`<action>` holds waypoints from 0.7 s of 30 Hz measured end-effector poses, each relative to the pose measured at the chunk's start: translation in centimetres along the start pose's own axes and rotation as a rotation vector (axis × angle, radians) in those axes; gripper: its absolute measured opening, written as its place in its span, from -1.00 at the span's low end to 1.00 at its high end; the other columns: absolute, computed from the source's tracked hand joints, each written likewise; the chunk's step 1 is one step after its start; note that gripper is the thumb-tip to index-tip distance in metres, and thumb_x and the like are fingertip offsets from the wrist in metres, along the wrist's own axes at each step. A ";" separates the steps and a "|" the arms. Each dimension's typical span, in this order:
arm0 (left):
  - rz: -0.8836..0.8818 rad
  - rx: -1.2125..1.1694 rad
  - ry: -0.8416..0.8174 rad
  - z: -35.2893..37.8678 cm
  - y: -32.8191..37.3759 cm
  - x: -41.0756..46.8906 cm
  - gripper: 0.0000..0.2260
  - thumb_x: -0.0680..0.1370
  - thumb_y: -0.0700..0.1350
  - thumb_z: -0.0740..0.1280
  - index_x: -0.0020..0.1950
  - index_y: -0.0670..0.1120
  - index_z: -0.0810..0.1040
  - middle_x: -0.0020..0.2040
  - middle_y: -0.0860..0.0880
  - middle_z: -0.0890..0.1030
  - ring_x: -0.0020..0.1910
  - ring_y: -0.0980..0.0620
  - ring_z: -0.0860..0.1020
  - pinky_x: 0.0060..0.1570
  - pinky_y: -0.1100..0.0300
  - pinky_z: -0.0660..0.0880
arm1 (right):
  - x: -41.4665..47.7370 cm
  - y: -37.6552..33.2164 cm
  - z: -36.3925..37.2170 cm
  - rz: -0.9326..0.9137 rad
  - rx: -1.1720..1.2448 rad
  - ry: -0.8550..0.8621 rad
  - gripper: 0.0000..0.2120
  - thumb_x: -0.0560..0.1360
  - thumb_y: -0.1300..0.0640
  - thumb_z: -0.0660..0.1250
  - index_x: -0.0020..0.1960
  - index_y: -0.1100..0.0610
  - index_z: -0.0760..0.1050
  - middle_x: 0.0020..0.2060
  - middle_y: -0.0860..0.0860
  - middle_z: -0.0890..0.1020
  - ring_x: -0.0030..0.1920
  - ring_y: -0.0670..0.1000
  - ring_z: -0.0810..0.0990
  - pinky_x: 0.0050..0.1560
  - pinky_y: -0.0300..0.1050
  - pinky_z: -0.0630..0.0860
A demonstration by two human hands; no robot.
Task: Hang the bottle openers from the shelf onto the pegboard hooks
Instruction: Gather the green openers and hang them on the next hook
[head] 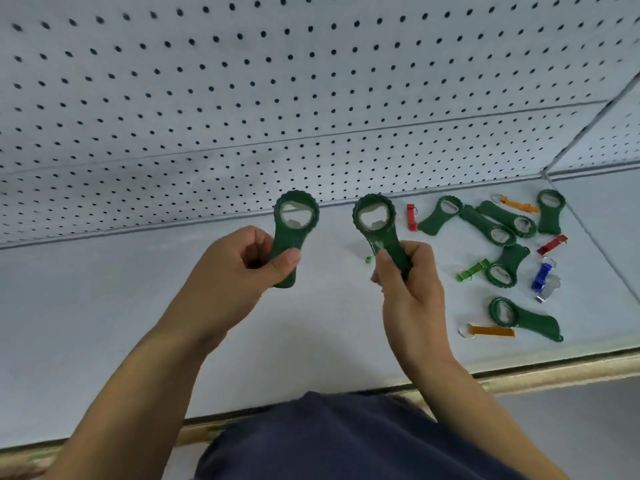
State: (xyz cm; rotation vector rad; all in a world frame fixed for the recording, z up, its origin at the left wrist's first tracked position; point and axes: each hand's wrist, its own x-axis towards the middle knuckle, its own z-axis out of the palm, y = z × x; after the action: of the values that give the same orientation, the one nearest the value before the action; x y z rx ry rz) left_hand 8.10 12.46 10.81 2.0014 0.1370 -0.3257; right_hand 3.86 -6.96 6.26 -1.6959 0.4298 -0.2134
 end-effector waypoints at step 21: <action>0.092 -0.666 0.524 -21.7 -6.9 -14.1 -0.78 0.45 0.08 0.38 -0.11 -0.08 0.60 -0.34 0.07 0.56 -0.34 0.11 0.47 -0.07 0.08 0.44 | -15.3 -12.0 19.7 -0.516 0.195 -0.537 -0.79 0.49 -0.10 0.32 -0.19 -0.01 0.40 -0.37 0.11 0.41 -0.36 -0.03 0.32 -0.30 -0.29 0.31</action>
State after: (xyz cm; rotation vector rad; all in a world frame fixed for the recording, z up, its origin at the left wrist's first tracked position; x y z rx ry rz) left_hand -3.36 35.66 17.71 1.3800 0.4226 0.2869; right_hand -0.74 18.49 16.13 -1.5664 -0.4212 -0.1567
